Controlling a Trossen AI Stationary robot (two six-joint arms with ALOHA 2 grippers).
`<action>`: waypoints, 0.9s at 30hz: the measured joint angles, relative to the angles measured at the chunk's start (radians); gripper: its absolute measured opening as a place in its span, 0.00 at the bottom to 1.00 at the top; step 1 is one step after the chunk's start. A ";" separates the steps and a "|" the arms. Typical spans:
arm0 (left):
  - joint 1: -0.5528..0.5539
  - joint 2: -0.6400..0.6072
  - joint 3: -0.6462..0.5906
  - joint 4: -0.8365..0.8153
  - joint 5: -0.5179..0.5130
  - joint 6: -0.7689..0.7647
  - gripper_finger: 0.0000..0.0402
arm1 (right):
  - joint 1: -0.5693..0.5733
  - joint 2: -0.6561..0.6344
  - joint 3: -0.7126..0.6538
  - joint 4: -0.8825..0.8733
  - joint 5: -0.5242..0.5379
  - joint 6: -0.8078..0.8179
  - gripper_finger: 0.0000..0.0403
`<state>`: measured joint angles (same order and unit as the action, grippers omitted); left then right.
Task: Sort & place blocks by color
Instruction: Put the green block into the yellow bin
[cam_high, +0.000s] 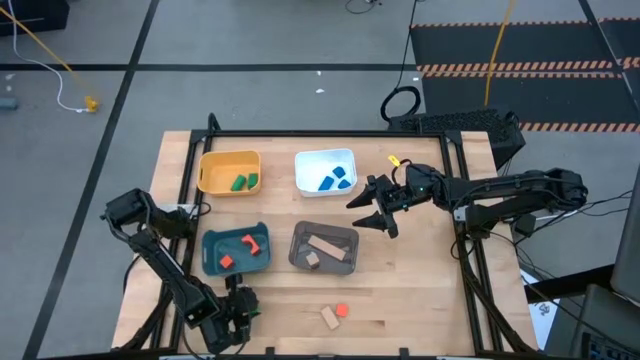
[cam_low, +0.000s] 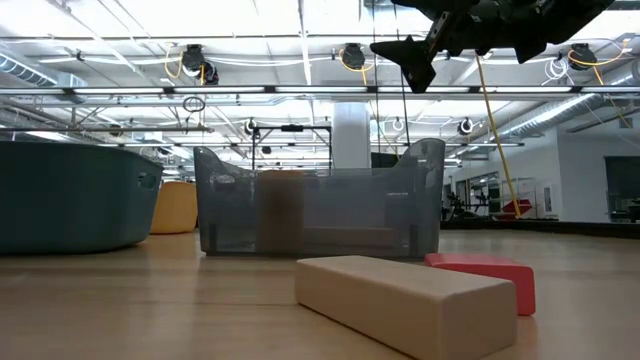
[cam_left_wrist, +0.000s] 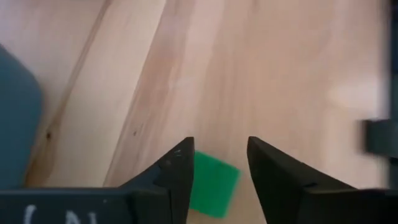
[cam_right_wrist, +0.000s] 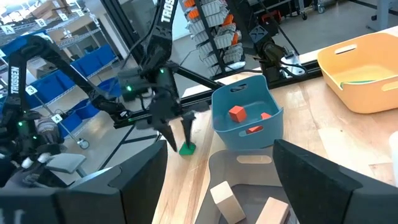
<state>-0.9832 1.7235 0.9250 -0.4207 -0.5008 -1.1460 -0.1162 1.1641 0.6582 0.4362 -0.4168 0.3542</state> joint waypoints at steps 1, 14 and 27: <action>-0.004 -0.019 0.000 0.004 -0.008 0.009 0.37 | 0.000 0.000 0.000 0.000 0.000 0.000 0.70; 0.006 -0.105 0.002 0.012 -0.072 -0.541 0.47 | 0.000 0.000 0.000 0.000 0.000 0.000 0.70; 0.048 -0.105 0.002 -0.010 0.302 -1.127 0.64 | 0.000 0.000 0.000 0.000 0.000 0.000 0.70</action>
<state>-0.9352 1.6184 0.9272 -0.4304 -0.1986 -2.2726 -0.1162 1.1641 0.6582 0.4362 -0.4168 0.3542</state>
